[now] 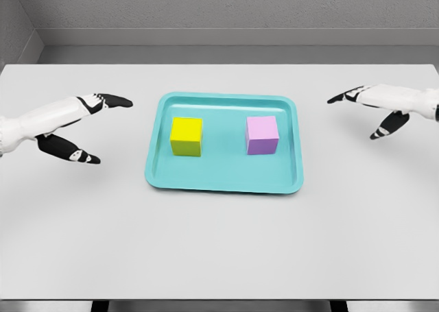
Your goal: Push two cubes
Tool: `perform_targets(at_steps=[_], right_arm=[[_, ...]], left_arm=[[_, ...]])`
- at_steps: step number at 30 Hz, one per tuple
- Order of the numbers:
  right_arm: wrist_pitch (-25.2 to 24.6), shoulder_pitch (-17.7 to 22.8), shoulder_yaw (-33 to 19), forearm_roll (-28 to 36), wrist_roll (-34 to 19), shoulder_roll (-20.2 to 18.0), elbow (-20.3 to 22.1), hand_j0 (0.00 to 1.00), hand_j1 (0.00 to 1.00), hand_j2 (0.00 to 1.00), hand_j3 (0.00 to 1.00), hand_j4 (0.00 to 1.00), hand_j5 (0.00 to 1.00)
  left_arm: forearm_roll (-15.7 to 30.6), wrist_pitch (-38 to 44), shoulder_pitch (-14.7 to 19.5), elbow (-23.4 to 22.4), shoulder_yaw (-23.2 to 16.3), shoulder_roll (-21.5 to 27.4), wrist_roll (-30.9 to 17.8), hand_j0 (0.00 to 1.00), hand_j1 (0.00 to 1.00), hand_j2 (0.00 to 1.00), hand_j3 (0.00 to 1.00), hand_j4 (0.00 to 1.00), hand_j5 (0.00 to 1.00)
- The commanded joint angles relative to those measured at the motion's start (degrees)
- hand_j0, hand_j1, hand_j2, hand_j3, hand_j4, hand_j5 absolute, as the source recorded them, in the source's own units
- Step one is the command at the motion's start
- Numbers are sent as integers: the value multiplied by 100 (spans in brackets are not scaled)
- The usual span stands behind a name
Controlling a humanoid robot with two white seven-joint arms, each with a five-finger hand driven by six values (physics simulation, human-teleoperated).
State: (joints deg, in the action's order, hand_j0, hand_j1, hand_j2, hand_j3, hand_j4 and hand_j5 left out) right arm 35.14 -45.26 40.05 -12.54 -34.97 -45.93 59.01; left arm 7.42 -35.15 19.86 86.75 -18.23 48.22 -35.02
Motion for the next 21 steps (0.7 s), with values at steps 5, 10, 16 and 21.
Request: perform_targets(at_steps=[5, 10, 16, 21], right_arm=[[-14, -88, 178, 15, -3, 58, -3, 57, 57, 57, 57, 57, 57], [-14, -176, 389, 6, -3, 189, 14, 27, 27, 27, 27, 27, 27], [-14, -343, 635, 6, -3, 277, -21, 15, 15, 15, 15, 15, 15], [-14, -457, 741, -82, -3, 409, -12, 14, 14, 14, 14, 14, 14]], left_arm=[[-110, 15, 26, -1, 13, -120, 2, 100, 100, 100, 100, 100, 100], [-118, 15, 26, -1, 13, -129, 2, 100, 100, 100, 100, 100, 100], [-110, 15, -18, -9, 13, -94, 2, 100, 100, 100, 100, 100, 100], [-909, 15, 9, -159, 21, -120, 2, 100, 100, 100, 100, 100, 100]])
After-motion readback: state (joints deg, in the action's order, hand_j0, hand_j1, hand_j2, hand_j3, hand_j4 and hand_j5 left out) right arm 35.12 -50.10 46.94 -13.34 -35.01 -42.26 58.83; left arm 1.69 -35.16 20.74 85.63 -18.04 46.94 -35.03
